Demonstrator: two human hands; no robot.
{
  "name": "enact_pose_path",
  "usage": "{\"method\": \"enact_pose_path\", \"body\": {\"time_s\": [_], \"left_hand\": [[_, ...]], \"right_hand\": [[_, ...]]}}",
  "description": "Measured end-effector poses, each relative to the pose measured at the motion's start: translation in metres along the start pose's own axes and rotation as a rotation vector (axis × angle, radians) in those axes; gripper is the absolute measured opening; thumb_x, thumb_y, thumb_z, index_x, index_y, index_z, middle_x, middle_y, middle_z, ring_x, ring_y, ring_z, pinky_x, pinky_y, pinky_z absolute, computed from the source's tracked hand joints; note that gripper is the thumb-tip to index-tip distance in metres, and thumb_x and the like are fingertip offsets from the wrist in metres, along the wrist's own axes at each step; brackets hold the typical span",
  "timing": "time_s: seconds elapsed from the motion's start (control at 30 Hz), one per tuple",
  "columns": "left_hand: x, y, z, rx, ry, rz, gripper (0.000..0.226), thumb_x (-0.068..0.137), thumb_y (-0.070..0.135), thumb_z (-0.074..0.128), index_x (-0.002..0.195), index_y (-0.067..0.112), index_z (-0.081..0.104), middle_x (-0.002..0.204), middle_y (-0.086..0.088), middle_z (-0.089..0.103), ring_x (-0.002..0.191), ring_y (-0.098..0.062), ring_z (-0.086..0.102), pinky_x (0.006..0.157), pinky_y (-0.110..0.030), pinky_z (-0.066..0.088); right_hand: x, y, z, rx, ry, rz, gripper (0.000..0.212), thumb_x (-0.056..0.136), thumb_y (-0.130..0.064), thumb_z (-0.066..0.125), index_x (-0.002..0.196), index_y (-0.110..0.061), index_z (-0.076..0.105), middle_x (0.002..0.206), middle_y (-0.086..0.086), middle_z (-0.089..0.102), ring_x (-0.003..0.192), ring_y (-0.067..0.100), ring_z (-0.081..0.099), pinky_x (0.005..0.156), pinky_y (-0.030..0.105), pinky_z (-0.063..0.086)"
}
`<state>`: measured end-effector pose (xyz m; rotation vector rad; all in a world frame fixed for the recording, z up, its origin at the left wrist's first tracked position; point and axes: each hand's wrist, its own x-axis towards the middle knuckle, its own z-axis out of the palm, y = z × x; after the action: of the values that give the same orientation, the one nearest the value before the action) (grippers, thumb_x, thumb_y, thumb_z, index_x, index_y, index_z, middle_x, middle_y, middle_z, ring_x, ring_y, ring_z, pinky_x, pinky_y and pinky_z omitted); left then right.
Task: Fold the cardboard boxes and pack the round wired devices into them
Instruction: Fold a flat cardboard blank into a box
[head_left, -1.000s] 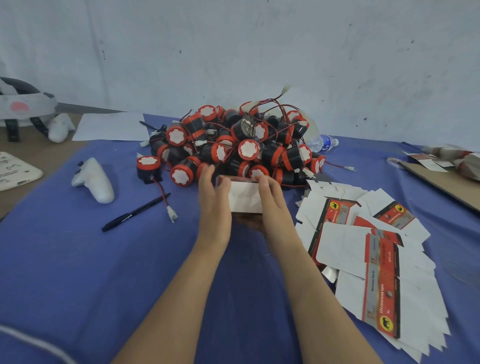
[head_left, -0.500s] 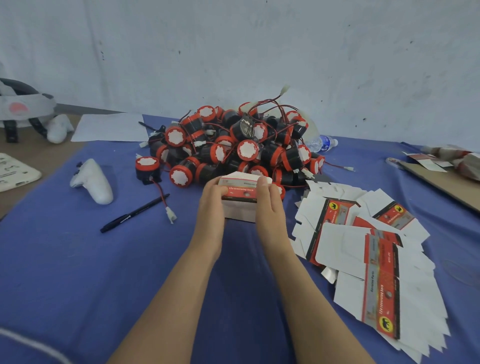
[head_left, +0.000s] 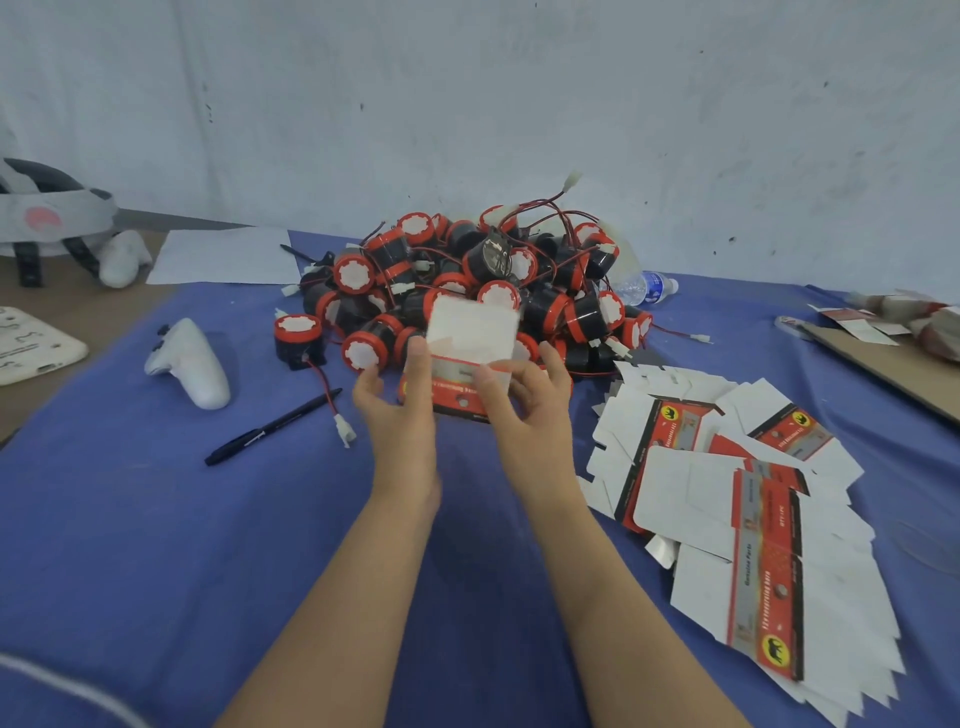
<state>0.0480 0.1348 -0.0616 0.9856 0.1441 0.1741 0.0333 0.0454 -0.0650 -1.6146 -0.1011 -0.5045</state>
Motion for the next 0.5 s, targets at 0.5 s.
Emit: {"method": "enact_pose_path", "body": {"time_s": [0.5], "left_hand": [[0.008, -0.003, -0.011, 0.317, -0.238, 0.007, 0.075, 0.05, 0.083, 0.049, 0.105, 0.034, 0.063, 0.107, 0.006, 0.071, 0.096, -0.009, 0.068, 0.083, -0.028, 0.054]], "right_hand": [[0.014, -0.006, -0.036, 0.732, 0.001, 0.623, 0.045, 0.096, -0.048, 0.046, 0.119, -0.012, 0.061, 0.106, 0.013, 0.072, 0.096, 0.028, 0.07, 0.079, 0.041, 0.059]]}}
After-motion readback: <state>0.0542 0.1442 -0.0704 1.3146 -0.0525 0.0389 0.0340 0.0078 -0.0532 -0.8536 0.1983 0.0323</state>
